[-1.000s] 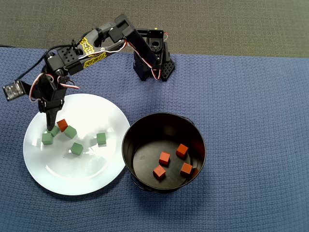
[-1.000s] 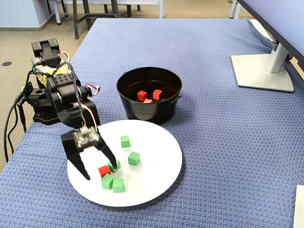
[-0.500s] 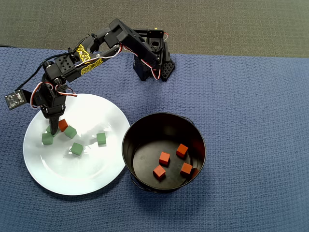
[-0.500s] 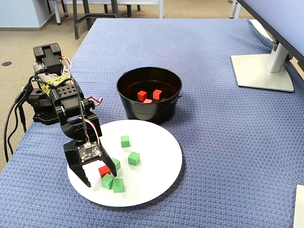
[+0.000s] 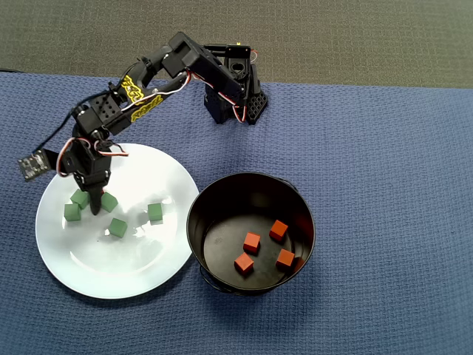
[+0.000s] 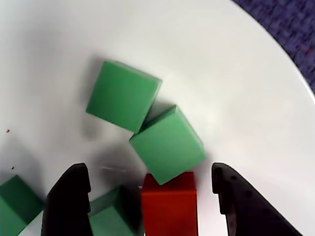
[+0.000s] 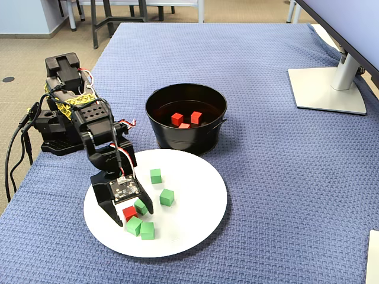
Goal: Pick up the red cubes from the white plate and place them in the black recipient
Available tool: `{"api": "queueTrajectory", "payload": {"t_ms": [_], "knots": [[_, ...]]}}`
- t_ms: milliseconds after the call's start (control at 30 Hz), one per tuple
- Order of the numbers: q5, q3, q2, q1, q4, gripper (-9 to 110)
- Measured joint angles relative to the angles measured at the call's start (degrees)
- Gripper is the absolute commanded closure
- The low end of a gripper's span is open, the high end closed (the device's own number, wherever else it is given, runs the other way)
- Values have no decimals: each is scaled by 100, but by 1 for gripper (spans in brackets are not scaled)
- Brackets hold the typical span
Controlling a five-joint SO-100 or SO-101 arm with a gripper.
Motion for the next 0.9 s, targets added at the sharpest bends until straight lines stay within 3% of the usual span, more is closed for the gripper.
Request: {"api": "queueTrajectory", "payload": {"t_ms": [500, 900], "knots": [[237, 475, 246, -123, 0, 80], [554, 545, 334, -211, 0, 98]]}}
